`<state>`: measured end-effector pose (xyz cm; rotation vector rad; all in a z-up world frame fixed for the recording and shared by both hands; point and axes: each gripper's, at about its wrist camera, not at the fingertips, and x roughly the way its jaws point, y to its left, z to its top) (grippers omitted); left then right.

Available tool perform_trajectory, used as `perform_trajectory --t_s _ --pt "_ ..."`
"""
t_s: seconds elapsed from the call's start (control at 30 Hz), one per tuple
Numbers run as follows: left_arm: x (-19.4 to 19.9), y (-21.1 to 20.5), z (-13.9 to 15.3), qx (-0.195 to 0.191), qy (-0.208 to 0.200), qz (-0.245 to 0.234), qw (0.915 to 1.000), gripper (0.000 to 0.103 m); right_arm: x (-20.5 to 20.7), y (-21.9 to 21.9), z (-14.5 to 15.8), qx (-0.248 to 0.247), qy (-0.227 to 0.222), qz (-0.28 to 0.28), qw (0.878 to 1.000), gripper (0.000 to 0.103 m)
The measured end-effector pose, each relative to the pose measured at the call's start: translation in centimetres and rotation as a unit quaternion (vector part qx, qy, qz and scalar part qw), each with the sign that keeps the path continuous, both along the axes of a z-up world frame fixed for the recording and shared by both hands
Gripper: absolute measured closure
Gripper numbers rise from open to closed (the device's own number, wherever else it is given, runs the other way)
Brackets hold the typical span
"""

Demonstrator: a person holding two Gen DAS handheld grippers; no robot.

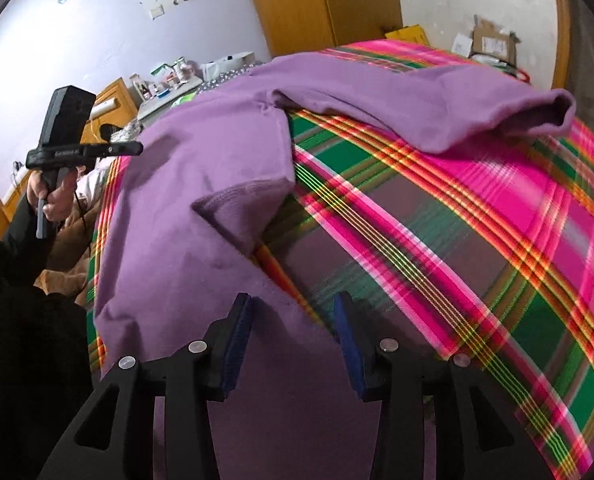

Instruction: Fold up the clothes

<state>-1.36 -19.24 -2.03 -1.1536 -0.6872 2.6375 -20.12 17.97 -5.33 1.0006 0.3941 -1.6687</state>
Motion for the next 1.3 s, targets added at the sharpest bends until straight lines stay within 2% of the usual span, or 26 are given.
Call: perform_trajectory --t_s 0.17,0.2,0.23,0.27,0.3,0.57,0.63,0.77,0.9,1.0,1.03,1.07,1.13,1.23,1.3 --pt "-0.9 2.1 -0.3 -0.002 -0.008 -0.031 0.9995 0.100 -0.1 -0.1 -0.4 -0.002 -0.018 0.031 0.999 0.061" --pt "-1.0 2.4 -0.3 -0.003 -0.009 -0.036 0.9993 0.100 0.2 -0.3 -0.4 0.001 -0.016 0.038 0.999 0.066" --pt "-1.1 2.6 -0.3 -0.004 -0.010 -0.039 0.9992 0.100 0.5 -0.5 -0.3 0.004 -0.015 0.046 0.999 0.084" --pt "-1.2 2.9 -0.3 -0.006 -0.010 -0.043 0.9990 0.100 0.8 -0.7 -0.3 0.007 -0.013 0.053 0.998 0.092" --pt "-1.3 3.3 -0.2 -0.010 -0.010 -0.047 0.9988 0.100 0.9 -0.7 -0.3 0.009 -0.009 0.053 0.999 0.093" --pt "-1.8 4.8 -0.2 -0.021 -0.009 -0.064 0.9977 0.100 -1.9 2.4 1.4 0.003 0.045 -0.073 0.996 0.096" --pt "-2.0 4.9 -0.4 -0.023 -0.011 -0.064 0.9976 0.100 -2.7 3.1 1.7 0.002 0.052 -0.104 0.993 0.096" --pt "-2.1 5.2 -0.9 -0.029 -0.018 -0.066 0.9972 0.100 -3.3 4.2 0.1 0.022 0.017 -0.128 0.991 0.096" --pt "-1.8 5.4 -1.1 -0.036 -0.023 -0.072 0.9965 0.100 -1.8 5.2 -0.2 0.031 -0.011 -0.101 0.994 0.093" --pt "-1.6 5.3 -1.0 -0.039 -0.021 -0.073 0.9964 0.100 -1.1 5.3 1.2 0.018 0.003 -0.096 0.995 0.091" --pt "-1.7 5.3 -1.0 -0.038 -0.020 -0.073 0.9964 0.100 -0.9 5.4 1.8 0.012 0.011 -0.096 0.995 0.083" --pt "-1.8 5.3 -1.0 -0.038 -0.020 -0.072 0.9965 0.100 -0.8 5.2 2.4 0.003 0.017 -0.096 0.995 0.069" --pt "-2.0 5.3 -0.9 -0.037 -0.019 -0.071 0.9966 0.100 -1.1 3.9 3.7 -0.028 0.016 -0.098 0.995 0.060" --pt "-2.2 5.4 -0.8 -0.037 -0.019 -0.071 0.9966 0.100 -1.9 0.6 4.9 -0.061 0.001 -0.096 0.993 0.060" --pt "-2.2 5.5 -0.7 -0.038 -0.018 -0.070 0.9966 0.100 -2.9 -2.4 4.4 -0.051 -0.021 -0.096 0.994 0.060"
